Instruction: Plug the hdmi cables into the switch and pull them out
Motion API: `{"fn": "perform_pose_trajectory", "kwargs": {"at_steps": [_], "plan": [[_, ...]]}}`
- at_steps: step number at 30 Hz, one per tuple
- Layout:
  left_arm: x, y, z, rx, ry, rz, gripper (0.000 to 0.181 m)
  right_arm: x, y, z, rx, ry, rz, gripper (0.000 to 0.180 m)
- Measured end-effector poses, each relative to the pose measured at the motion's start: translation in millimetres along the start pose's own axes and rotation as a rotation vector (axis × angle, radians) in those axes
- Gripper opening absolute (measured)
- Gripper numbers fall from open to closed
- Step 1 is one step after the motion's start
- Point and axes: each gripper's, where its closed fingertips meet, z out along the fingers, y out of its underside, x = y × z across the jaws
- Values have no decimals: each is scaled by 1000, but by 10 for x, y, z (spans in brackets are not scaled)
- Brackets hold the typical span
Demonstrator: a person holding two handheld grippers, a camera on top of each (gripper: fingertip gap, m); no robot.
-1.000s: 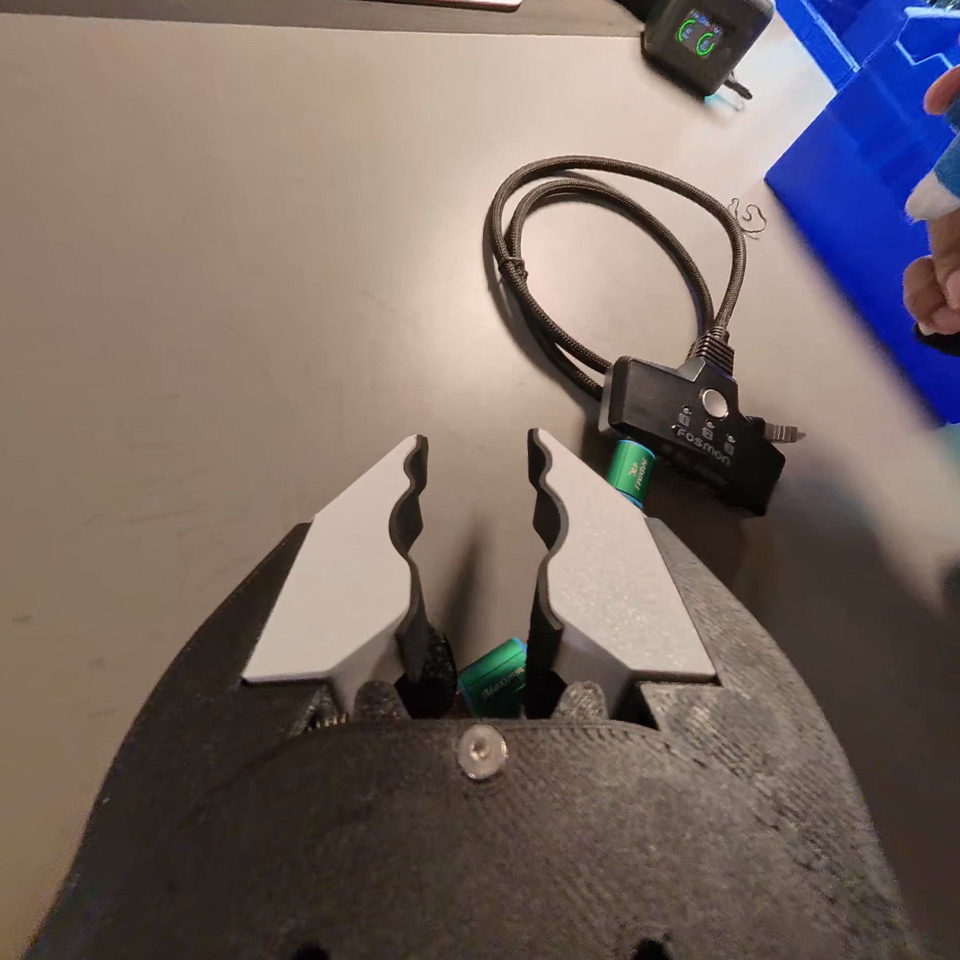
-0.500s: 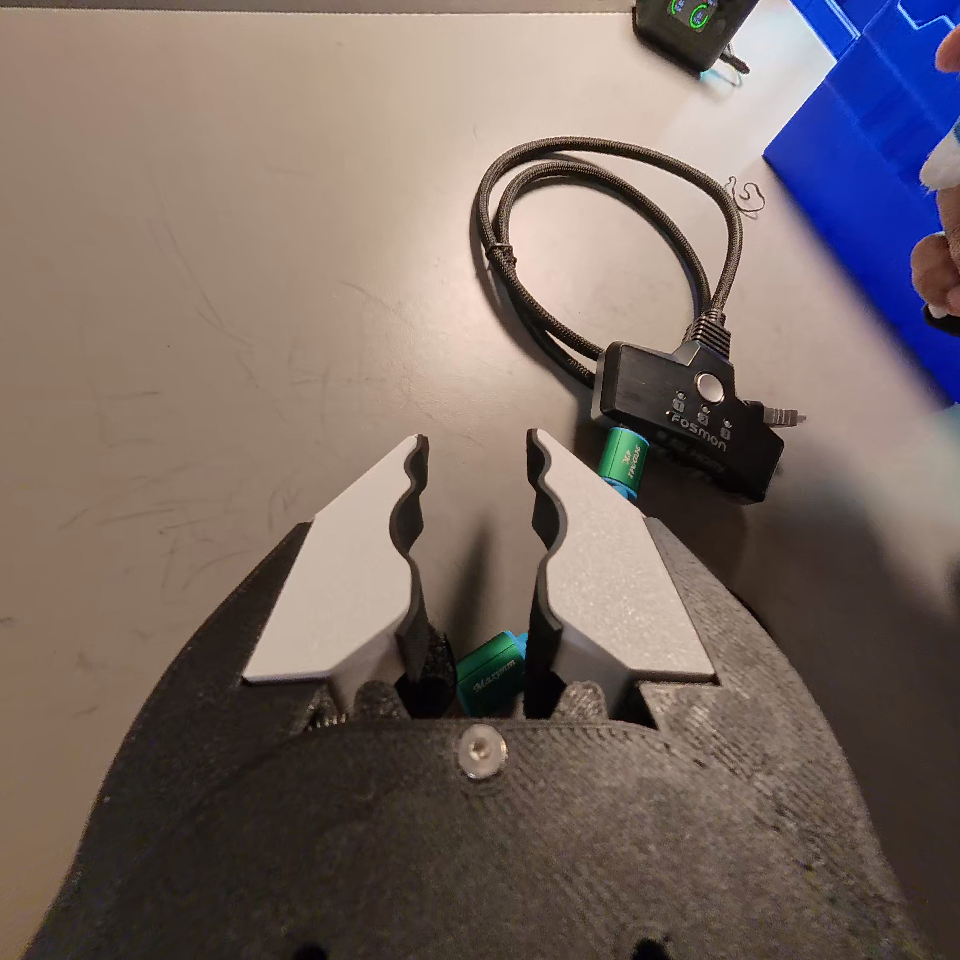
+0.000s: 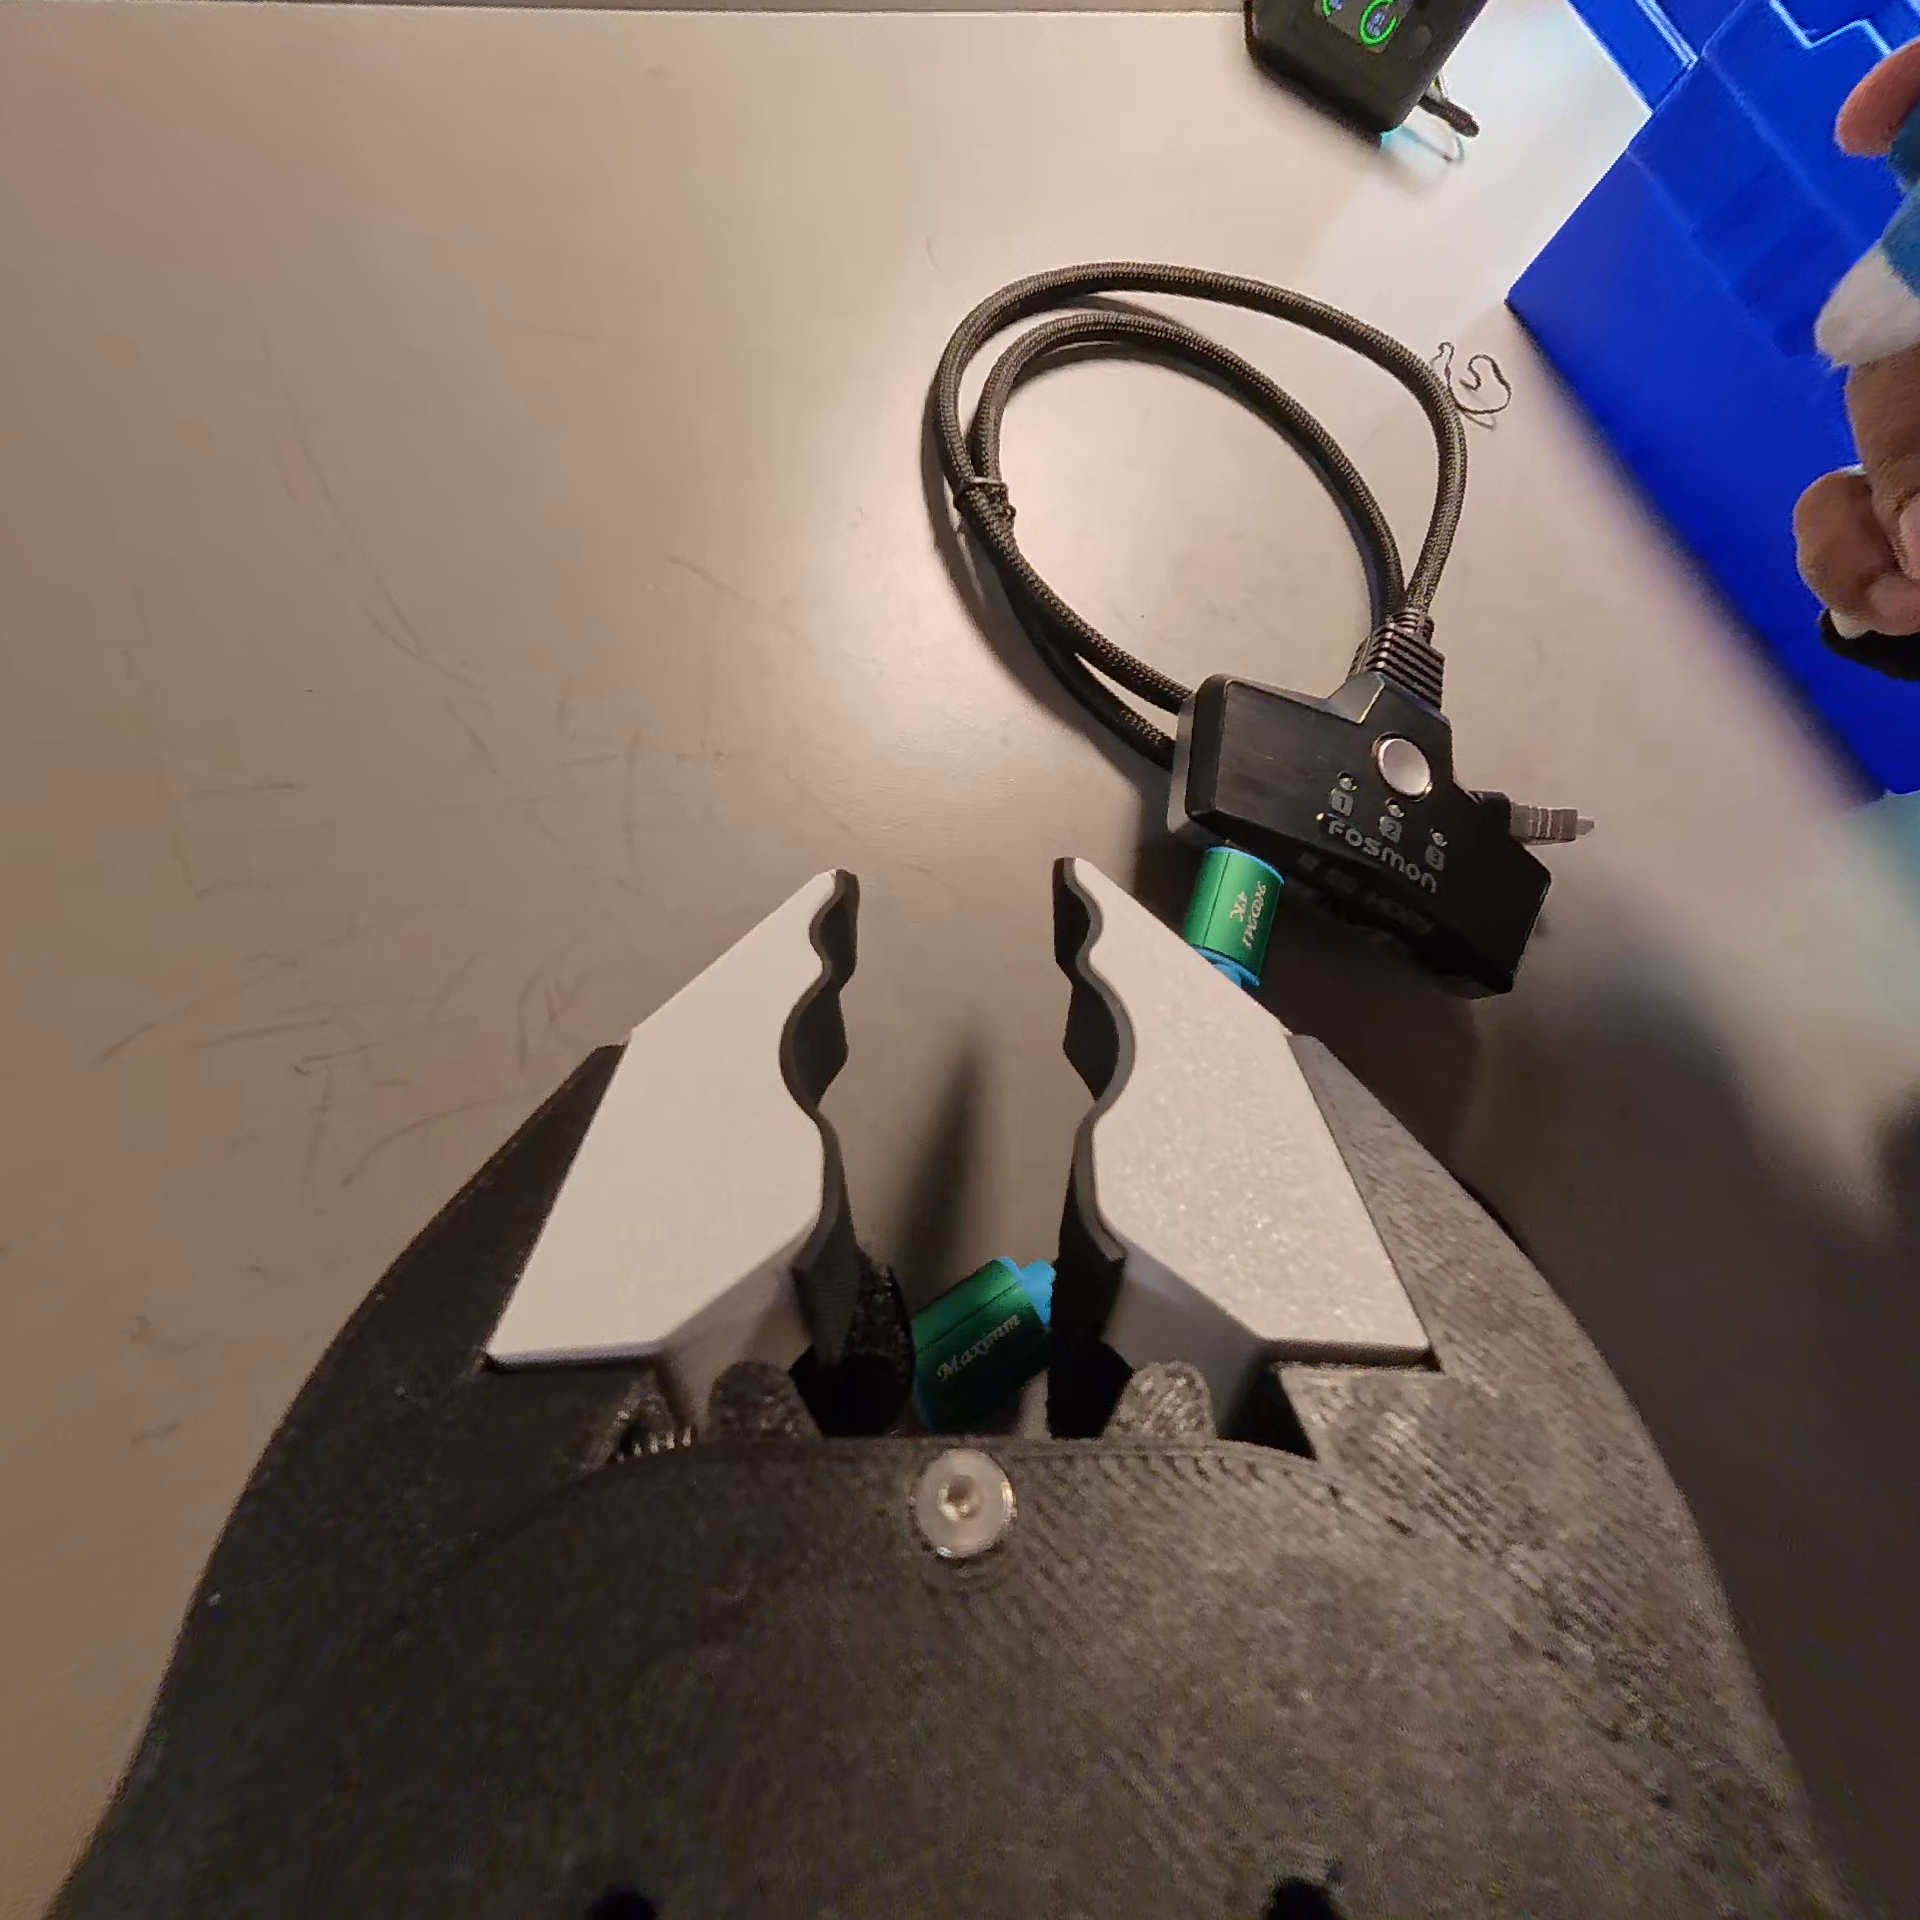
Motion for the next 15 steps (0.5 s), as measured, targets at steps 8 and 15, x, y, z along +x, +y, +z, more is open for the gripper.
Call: {"fn": "perform_pose_trajectory", "kwargs": {"at_steps": [8, 15], "plan": [[223, 168, 5, -104, 81, 84, 36, -112, 4, -19, -11, -73, 15, 20], [372, 313, -33, -175, 139, 118, 28, -365, 115, -179, -78, -243, 26, 32]]}}
